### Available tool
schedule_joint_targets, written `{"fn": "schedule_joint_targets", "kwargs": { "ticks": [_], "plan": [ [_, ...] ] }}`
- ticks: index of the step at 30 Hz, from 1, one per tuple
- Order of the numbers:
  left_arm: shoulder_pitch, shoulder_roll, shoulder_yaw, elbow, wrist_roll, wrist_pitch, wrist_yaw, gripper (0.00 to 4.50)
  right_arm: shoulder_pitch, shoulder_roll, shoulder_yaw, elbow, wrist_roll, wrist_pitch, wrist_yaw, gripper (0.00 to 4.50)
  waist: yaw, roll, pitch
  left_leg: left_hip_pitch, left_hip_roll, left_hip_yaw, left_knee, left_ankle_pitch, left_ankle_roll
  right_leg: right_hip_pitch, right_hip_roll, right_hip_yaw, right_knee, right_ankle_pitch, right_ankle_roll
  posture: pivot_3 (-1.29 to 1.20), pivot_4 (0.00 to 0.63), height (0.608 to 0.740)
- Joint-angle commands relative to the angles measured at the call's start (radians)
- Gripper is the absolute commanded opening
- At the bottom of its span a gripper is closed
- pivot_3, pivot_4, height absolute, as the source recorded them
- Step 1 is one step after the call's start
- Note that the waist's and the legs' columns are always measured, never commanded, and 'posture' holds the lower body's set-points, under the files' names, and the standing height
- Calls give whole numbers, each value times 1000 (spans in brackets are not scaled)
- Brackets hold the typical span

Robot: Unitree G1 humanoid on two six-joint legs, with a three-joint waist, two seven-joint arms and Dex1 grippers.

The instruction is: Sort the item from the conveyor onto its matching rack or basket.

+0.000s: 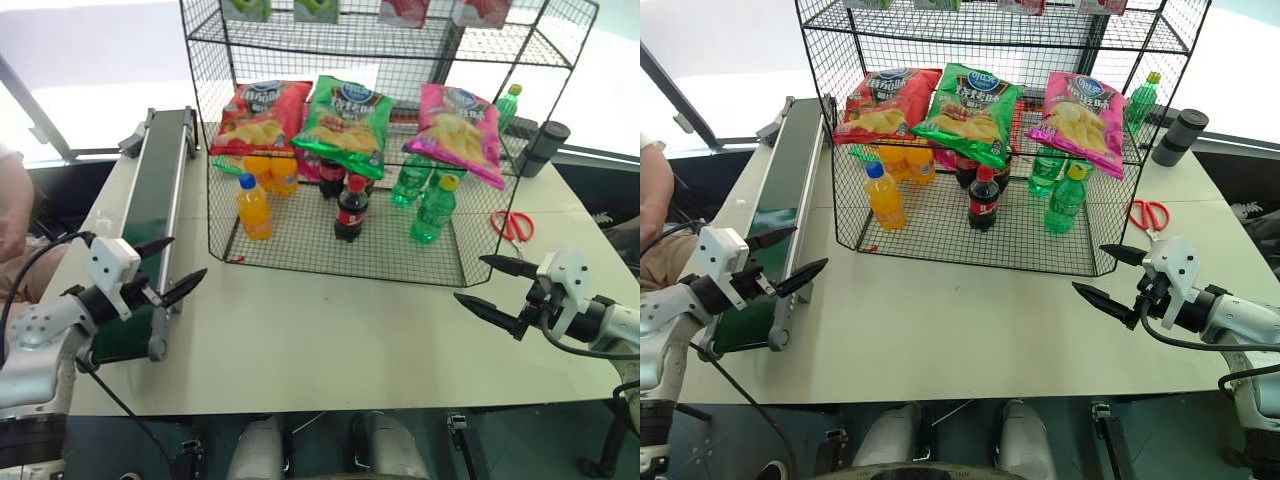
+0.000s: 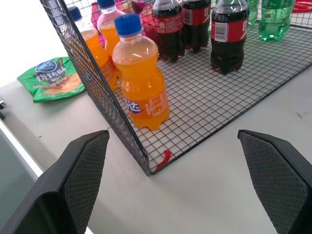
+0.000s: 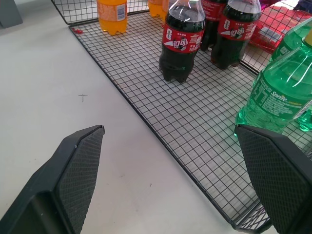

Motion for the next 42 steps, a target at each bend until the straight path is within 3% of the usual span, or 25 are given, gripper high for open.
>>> {"fn": "schedule_joint_targets", "kwargs": {
  "ticks": [1,42],
  "plan": [
    [-9,8,11,-2,10,-17,11,4500,0,6,-9,-12,-1,-23,-1,4465,0,0,0,0,0,0,0,0,0,0,0,0,0,0,0,0,150,740],
    [21,-16,-13,-48,1,1,19,4500,-44,-6,25,-3,-13,-15,-6,4465,0,0,0,0,0,0,0,0,0,0,0,0,0,0,0,0,150,740]
  ]
}}
